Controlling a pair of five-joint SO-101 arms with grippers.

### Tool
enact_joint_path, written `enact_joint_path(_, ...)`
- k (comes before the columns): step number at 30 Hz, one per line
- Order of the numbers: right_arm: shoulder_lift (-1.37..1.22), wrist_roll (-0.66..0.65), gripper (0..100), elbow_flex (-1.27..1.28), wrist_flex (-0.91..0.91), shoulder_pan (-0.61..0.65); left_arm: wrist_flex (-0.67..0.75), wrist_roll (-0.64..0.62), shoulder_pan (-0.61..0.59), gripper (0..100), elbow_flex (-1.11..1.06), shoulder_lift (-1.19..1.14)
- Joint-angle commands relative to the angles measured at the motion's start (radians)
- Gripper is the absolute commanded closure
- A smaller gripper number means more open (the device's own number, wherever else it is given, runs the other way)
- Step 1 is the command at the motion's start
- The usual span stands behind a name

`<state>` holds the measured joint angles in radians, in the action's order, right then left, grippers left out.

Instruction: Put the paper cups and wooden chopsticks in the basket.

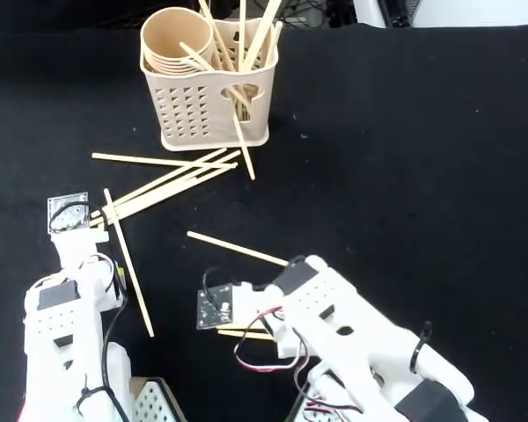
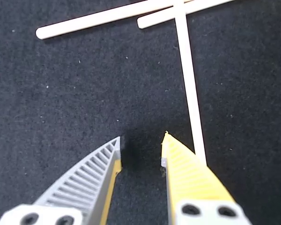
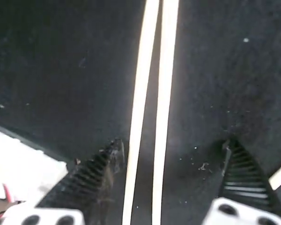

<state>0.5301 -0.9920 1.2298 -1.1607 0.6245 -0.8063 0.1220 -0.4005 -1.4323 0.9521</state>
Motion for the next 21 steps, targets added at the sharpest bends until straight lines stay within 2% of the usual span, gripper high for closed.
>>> enact_joint_path(1,0.001,0.008,65.2,0.005,0.055,0.002,0.017,0.006,0.008,84,0.004,0.018)
enact_joint_path(6,-0.001,0.005,65.8,0.001,0.055,-0.043,0.017,0.006,0.008,84,0.004,0.018)
enact_joint_path(11,-0.001,-0.04,75.2,0.007,0.054,-0.043,0.017,0.006,0.008,84,0.004,0.018)
enact_joint_path(21,-0.002,-0.044,75.5,0.005,0.052,-0.043,0.017,0.006,0.008,84,0.004,0.018)
